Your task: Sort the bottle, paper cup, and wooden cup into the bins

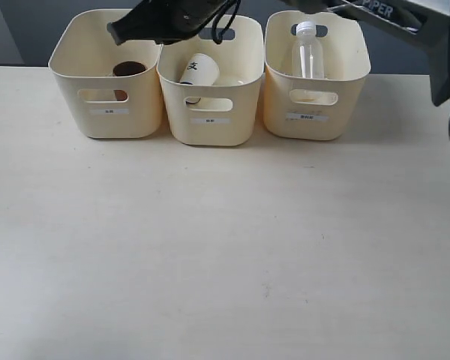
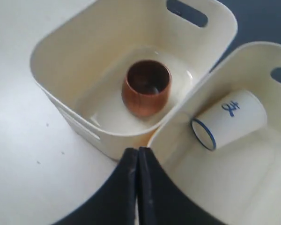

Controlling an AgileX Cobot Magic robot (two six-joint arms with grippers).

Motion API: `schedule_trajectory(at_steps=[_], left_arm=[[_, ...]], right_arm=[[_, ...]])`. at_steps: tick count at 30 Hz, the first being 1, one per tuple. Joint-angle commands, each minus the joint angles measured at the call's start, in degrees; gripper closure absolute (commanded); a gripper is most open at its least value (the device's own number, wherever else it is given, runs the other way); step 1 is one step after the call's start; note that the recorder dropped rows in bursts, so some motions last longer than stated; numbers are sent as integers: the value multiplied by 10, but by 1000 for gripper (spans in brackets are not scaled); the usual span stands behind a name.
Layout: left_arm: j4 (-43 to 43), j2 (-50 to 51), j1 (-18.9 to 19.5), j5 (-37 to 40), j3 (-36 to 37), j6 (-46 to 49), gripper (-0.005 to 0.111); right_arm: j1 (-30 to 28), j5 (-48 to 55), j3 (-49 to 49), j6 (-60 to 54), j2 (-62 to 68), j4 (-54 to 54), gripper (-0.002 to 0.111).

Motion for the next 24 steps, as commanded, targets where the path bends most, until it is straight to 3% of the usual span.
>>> schedule_trajectory(at_steps=[1,12,24], left_arm=[[3,-3,-2,-3,1,-1,107],[3,-3,-2,-3,1,-1,107],[3,-3,-2,-3,1,-1,107]], right_arm=[[-1,91,-2,24,-26,-55,109],[-1,221,-2,93,-94,-159,109],[-1,293,-2,119,-183,-195,109]])
